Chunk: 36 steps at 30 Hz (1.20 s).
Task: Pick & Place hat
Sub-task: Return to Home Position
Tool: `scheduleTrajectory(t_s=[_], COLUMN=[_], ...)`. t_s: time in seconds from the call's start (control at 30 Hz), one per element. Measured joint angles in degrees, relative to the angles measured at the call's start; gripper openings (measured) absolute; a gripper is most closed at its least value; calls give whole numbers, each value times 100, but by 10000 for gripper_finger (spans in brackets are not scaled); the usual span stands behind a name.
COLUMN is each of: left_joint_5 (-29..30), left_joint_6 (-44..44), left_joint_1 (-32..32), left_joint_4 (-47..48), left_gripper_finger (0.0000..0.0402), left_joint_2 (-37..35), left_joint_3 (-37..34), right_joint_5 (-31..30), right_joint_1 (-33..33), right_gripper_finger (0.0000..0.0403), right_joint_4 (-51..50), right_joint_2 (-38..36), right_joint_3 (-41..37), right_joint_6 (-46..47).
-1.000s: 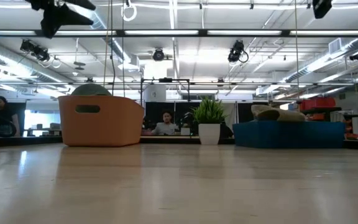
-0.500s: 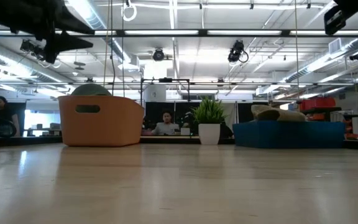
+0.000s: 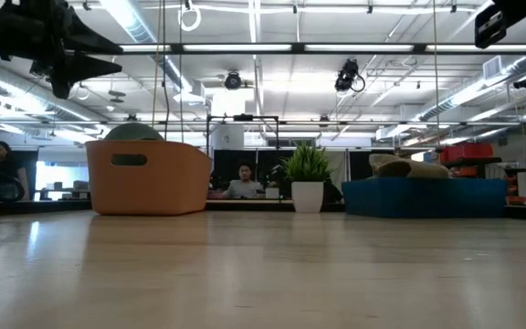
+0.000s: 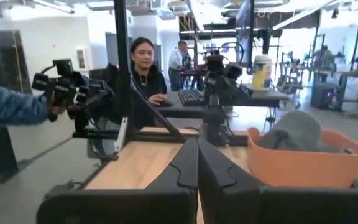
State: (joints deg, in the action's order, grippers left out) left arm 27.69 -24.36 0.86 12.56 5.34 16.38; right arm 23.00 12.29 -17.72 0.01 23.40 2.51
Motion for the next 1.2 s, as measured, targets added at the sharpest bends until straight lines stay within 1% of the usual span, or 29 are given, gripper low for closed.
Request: scheduleTrajectory(t_s=[0.13,0.23,0.33,0.5,0.6,0.73,0.97,1.03,1.13,1.2], left_joint_5=[2,32,67,40,-114,-336,-492,-501,-501,-502], left_joint_6=[-32,139,369,409,422,536,894,1040,1114,1138], left_joint_1=[-39,-43,-43,-43,-43,-43,-43,-43,-43,-43], left_joint_4=[282,230,181,187,165,93,-402,-464,-403,-368], left_gripper_finger=[176,176,176,176,176,176,176,176,176,176], left_joint_2=[-192,-271,-290,-288,-288,-286,-275,-275,-275,-275], left_joint_3=[0,0,0,0,0,0,1,2,2,2], right_joint_5=[-3,-3,-2,-3,-4,-2,-3,-139,-565,-734], right_joint_1=[0,-1,-2,-2,0,-2,-1,-2,-2,0], right_gripper_finger=[0,0,0,0,0,0,0,0,0,0], right_joint_4=[65,99,329,824,1193,1380,1825,1831,1821,1835], right_joint_2=[0,0,-1,0,-2,-2,-2,-2,-2,-2], right_joint_3=[0,-13,-204,-686,-919,-1166,-1466,-1475,-1478,-1478], right_joint_6=[-149,-149,-70,312,455,457,659,752,804,771])
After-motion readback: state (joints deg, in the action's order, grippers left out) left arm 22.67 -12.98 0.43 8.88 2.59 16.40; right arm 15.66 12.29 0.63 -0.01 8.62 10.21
